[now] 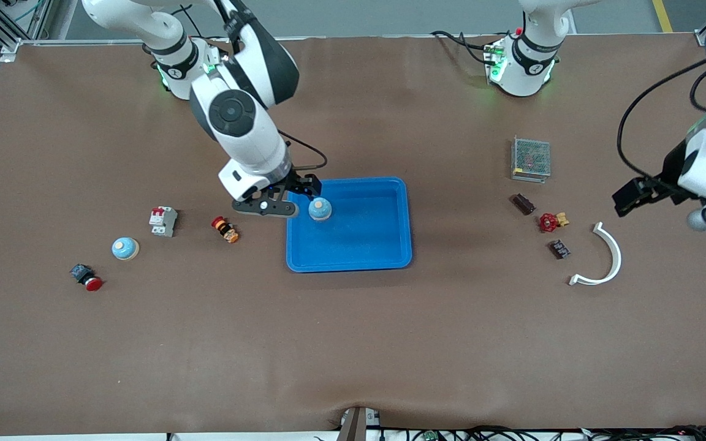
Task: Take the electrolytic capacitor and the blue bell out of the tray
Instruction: 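Reach the right gripper to the second bell while the left gripper retracts, then grasp the second light-blue bell in the tray with the right gripper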
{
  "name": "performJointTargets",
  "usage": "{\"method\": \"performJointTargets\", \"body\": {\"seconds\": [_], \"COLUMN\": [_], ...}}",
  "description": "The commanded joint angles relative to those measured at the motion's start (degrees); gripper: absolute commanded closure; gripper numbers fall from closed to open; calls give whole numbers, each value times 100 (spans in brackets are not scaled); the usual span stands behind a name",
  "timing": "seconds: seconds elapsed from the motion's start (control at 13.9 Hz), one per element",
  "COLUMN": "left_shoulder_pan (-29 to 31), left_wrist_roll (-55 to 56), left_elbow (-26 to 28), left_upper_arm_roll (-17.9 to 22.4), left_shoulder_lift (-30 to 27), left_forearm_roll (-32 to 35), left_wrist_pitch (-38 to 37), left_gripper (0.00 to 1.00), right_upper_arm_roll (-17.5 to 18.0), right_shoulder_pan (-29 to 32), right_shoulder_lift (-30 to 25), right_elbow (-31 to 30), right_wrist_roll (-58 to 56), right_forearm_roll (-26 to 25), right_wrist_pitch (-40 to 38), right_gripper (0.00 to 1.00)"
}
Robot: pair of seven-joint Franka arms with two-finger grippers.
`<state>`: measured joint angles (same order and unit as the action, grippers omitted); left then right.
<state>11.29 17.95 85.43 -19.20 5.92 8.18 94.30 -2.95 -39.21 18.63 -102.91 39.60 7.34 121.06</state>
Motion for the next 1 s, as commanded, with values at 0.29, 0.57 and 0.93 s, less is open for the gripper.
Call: {"method": "performJointTargets", "body": {"seconds": [0.29, 0.57, 0.93], "left_shoulder_pan": [-698, -891, -962], "left_wrist_roll": [-371, -766, -969], "left_elbow": [202, 333, 580], "left_upper_arm_roll": [689, 1136, 1427], "left_shoulder_lift": [-732, -1013, -1303], "left_forearm_roll": [-379, -405, -755], "left_wrist_pitch": [-649, -799, -826], "left_gripper": [0, 0, 0], "right_upper_arm_roll": [-57, -66, -75], "right_shoulder_pan": [-429, -569, -596], "right_shoulder_lift": [693, 1001, 1291], "right_elbow": [-80, -80, -141], "right_wrist_roll": [285, 294, 285], "right_forearm_roll": [-57, -109, -267], "right_wrist_pitch": [734, 954, 1270], "right_gripper": [0, 0, 0]}}
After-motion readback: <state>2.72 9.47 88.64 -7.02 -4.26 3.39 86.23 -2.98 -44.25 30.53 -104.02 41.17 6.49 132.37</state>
